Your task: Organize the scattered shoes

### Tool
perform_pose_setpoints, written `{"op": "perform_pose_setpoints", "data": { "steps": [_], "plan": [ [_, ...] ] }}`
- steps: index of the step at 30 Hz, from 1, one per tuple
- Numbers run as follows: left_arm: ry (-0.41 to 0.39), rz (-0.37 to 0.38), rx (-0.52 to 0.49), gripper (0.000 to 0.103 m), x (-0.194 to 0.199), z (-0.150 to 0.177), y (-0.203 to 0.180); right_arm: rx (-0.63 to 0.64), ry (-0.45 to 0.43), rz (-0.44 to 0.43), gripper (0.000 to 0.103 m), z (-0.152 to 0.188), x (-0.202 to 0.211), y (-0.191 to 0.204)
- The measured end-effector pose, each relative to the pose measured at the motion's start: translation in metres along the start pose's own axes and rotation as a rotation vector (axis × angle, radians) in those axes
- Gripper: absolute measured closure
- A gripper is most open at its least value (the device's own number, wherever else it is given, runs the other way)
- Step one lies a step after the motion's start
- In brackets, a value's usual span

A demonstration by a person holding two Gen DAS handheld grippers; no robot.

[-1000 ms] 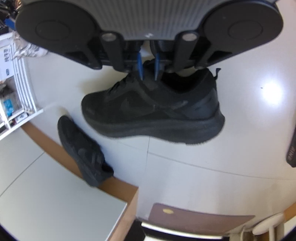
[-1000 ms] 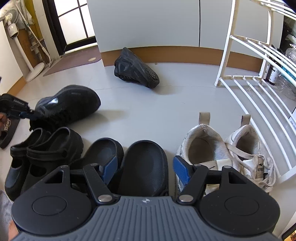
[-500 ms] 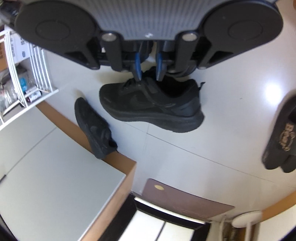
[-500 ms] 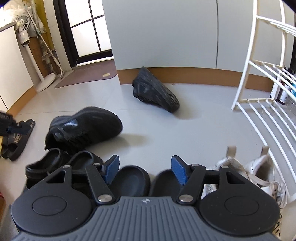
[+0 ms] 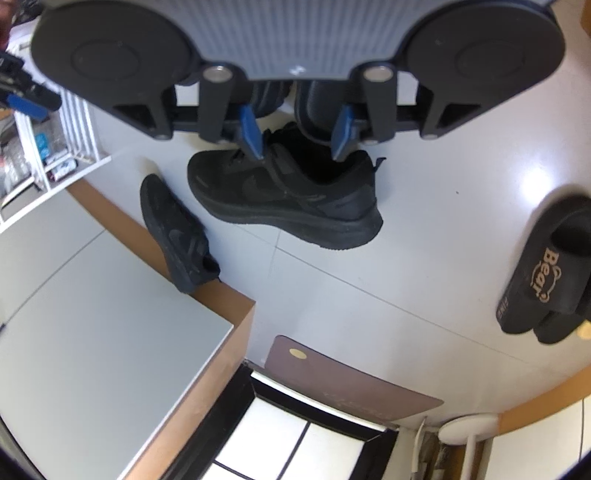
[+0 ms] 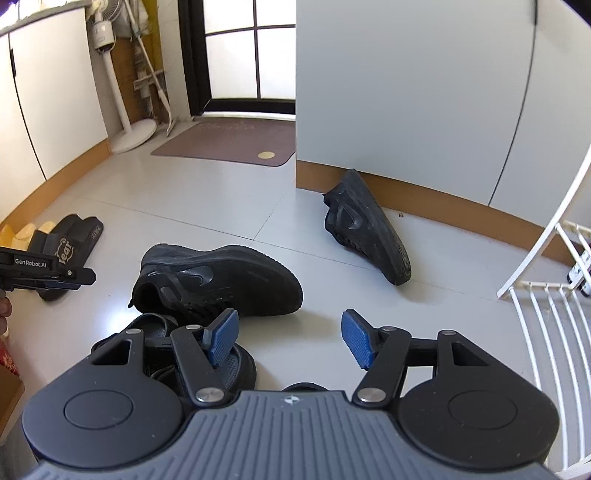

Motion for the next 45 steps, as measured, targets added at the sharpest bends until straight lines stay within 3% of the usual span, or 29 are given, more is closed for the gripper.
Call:
{"op": "perform_pose_setpoints", "data": {
  "steps": [4,9,13,14,24,30,45],
  "plan": [
    [-0.012,0.017,0.002,0.045,0.005,0.000,0.010,0.080,0.050,0.015,0.036,-0.003,-0.003,0.015],
    [-0.026,0.023,0.059,0.043,0.005,0.000,0.030,0.150,0.067,-0.007,0.038,-0.012,-0.020,0.036],
    [-0.023,0.016,0.079,0.040,-0.003,-0.001,0.043,0.203,0.072,-0.010,0.064,-0.018,-0.037,0.049],
    [-0.020,0.012,0.080,0.040,-0.005,-0.002,0.046,0.206,0.084,-0.017,0.066,-0.019,-0.044,0.053],
    [-0.013,-0.038,0.131,0.038,-0.017,-0.004,0.072,0.237,0.071,-0.029,0.067,-0.030,-0.109,0.077],
    [-0.005,-0.049,0.123,0.038,-0.022,-0.006,0.071,0.252,0.085,-0.015,0.079,-0.037,-0.141,0.077],
    [0.048,-0.074,0.087,0.037,-0.032,0.003,0.059,0.298,0.149,-0.035,0.078,-0.043,-0.199,0.075]
  ]
}}
Point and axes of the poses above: each gripper's, at about its wrist camera, not at the fingertips, and x roughly against the way its jaws point, y to its left, z to its underside, the point moved 1 cm from there along -x, roughly the way its jaws point, and after that the axes turned 3 degrees about -x, right-handed, at the moved point
